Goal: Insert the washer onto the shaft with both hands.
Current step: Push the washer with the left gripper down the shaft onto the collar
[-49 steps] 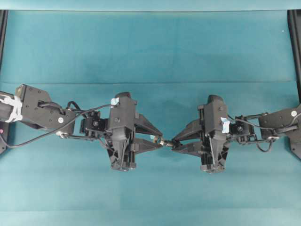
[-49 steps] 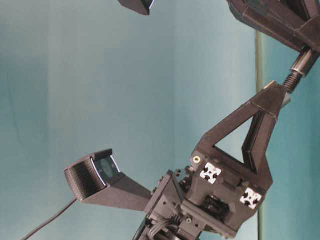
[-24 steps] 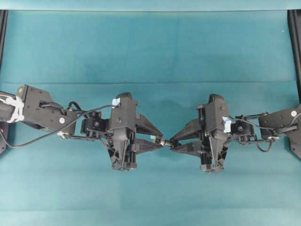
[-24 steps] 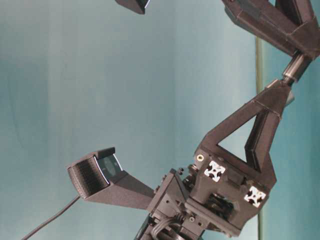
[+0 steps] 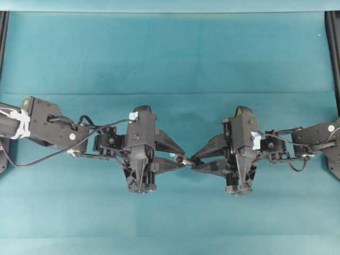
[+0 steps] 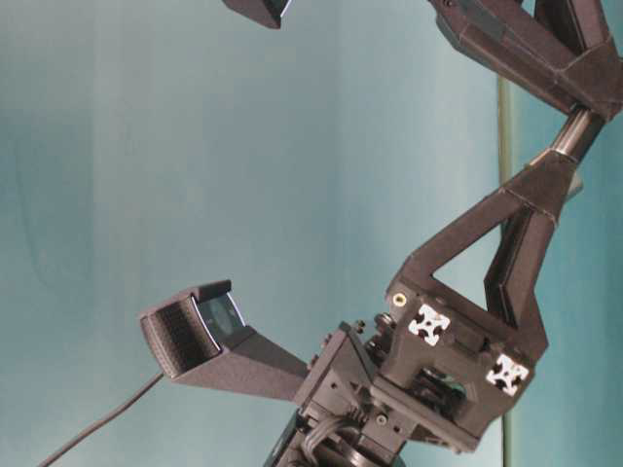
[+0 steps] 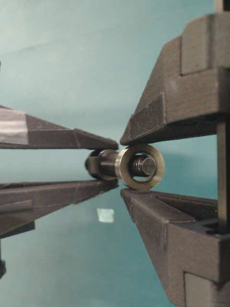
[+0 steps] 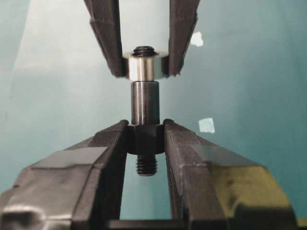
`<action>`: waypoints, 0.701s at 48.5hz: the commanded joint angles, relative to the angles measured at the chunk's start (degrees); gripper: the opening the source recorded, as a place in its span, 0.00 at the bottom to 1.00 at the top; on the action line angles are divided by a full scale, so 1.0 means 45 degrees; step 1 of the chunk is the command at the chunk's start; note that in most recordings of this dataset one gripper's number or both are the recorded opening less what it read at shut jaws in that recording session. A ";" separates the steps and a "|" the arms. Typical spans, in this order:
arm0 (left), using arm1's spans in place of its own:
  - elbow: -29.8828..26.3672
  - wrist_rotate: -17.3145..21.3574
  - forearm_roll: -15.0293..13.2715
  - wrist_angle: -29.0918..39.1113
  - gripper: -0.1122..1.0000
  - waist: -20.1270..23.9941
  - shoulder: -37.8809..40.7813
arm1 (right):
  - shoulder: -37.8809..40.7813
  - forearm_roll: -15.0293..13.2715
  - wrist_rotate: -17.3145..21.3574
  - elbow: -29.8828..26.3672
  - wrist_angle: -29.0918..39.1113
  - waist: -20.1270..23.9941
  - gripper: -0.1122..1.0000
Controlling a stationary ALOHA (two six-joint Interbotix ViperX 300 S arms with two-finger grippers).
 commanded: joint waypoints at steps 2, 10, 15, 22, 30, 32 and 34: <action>-0.0254 0.0000 0.0000 -0.0117 0.41 -0.0039 -0.0078 | -0.0059 0.0020 0.0137 -0.0313 -0.0254 0.0020 0.10; -0.0254 0.0000 0.0000 -0.0117 0.41 -0.0039 -0.0059 | -0.0020 0.0020 0.0117 -0.0391 -0.0332 0.0000 0.10; -0.0273 0.0000 -0.0020 -0.0176 0.41 -0.0039 -0.0059 | 0.0000 0.0020 0.0117 -0.0410 -0.0332 0.0000 0.10; -0.0273 0.0000 0.0000 -0.0234 0.41 -0.0039 0.0000 | 0.0000 0.0020 0.0117 -0.0410 -0.0391 0.0000 0.10; -0.0312 -0.0020 -0.0020 -0.0195 0.41 -0.0039 0.0078 | 0.0000 0.0020 0.0117 -0.0410 -0.0430 0.0000 0.10; -0.0312 0.0000 0.0000 -0.0176 0.41 -0.0039 0.0078 | 0.0000 0.0020 0.0117 -0.0391 -0.0410 0.0000 0.10; -0.0312 0.0000 0.0000 -0.0137 0.41 -0.0039 0.0059 | 0.0000 0.0020 0.0117 -0.0410 -0.0410 0.0000 0.10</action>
